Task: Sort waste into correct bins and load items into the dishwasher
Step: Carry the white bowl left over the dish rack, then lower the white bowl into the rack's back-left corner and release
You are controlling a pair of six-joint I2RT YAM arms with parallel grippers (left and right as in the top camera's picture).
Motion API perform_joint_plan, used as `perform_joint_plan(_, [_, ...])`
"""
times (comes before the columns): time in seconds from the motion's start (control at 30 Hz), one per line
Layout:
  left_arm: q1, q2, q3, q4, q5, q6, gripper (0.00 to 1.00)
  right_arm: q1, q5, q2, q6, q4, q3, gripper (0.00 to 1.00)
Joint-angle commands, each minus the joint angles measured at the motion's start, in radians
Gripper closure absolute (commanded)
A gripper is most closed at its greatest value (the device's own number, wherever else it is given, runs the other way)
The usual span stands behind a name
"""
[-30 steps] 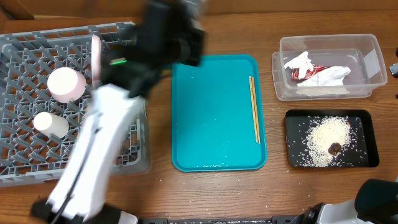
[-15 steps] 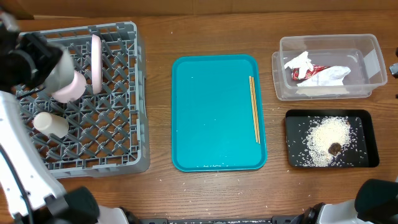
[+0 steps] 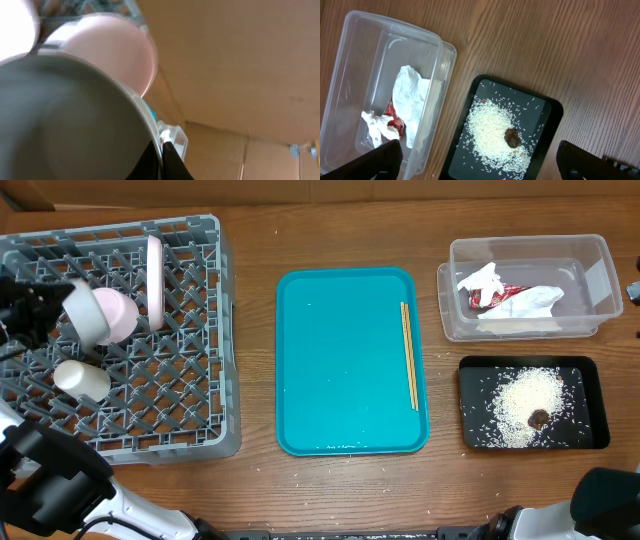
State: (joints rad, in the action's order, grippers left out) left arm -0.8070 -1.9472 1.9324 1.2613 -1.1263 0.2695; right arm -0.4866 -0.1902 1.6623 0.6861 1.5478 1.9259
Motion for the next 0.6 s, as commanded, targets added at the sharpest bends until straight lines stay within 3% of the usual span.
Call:
perform_joint_plan(0.0, [-0.008, -0.047, 0.004, -0.204, -0.165, -0.035, 0.96, -0.001, -0.011, -0.001, -0.003, -0.002, 0.020, 0.00])
perform_joint_plan(0.2, [-0.018, -0.129, 0.004, -0.467, -0.001, 0.108, 0.96, -0.001, -0.011, -0.001, -0.003, -0.002, 0.020, 0.00])
perform_joint_plan(0.43, [-0.017, -0.233, 0.004, -0.666, -0.001, 0.159, 0.96, -0.001, -0.011, -0.001, -0.003, -0.002, 0.020, 0.00])
perform_joint_plan(0.57, [-0.024, -0.303, 0.004, -0.832, -0.002, 0.259, 0.96, -0.001, -0.011, -0.001, -0.003, -0.002, 0.020, 0.00])
